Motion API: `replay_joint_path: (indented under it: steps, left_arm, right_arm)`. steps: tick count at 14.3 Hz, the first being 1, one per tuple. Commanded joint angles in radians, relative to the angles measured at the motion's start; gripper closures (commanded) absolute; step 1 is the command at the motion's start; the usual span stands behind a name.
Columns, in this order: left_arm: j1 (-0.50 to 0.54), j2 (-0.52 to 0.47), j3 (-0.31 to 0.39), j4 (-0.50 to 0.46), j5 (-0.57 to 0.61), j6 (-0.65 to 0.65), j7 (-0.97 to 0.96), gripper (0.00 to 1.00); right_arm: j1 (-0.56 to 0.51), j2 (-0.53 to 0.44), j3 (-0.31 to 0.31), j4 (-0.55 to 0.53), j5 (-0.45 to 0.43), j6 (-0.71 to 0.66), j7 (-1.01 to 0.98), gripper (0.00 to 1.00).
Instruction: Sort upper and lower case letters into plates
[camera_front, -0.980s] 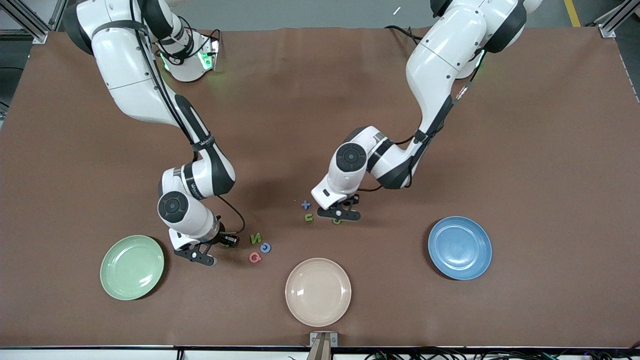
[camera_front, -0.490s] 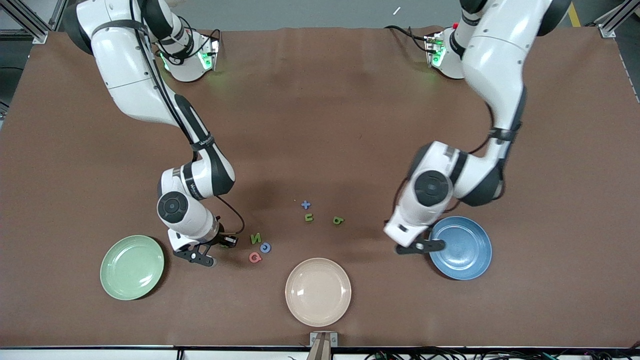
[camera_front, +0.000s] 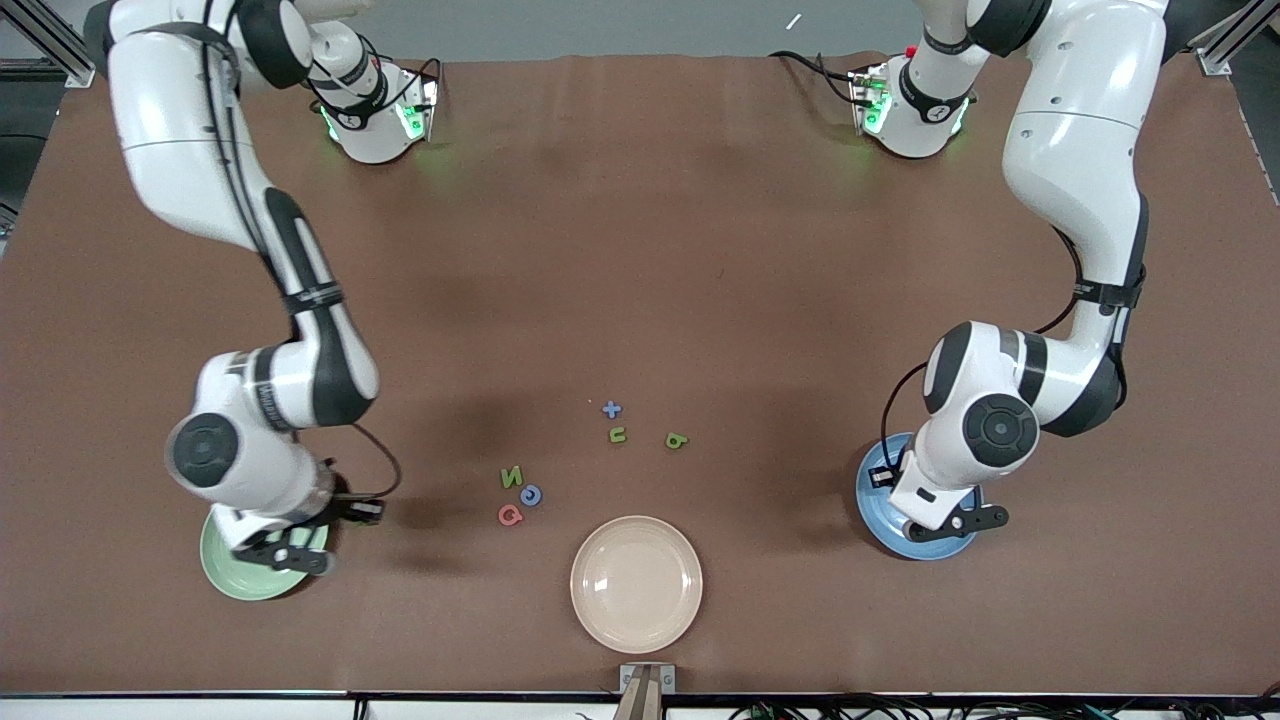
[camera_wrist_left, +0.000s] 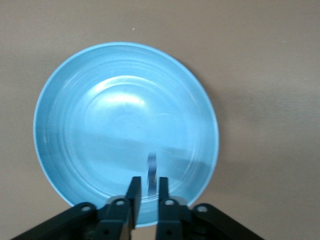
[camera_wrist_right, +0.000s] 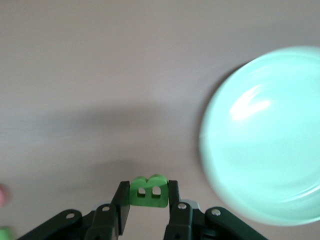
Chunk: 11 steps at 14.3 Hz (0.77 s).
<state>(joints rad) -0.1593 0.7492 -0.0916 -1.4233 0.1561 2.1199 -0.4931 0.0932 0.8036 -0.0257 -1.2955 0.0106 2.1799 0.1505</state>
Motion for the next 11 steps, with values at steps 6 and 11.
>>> replay_joint_path:
  steps: [6, 11]
  left_arm:
    - [-0.232, 0.031, -0.042, 0.006, -0.018, 0.16, -0.229, 0.03]
    - [-0.364, 0.105, -0.039, 0.012, -0.047, 0.213, -0.388, 0.15]
  right_arm:
    - [-0.132, 0.02, 0.021, -0.024, -0.017, 0.067, -0.266, 0.0]
    - [-0.011, 0.006, 0.032, -0.024, 0.0, 0.047, -0.105, 0.0]
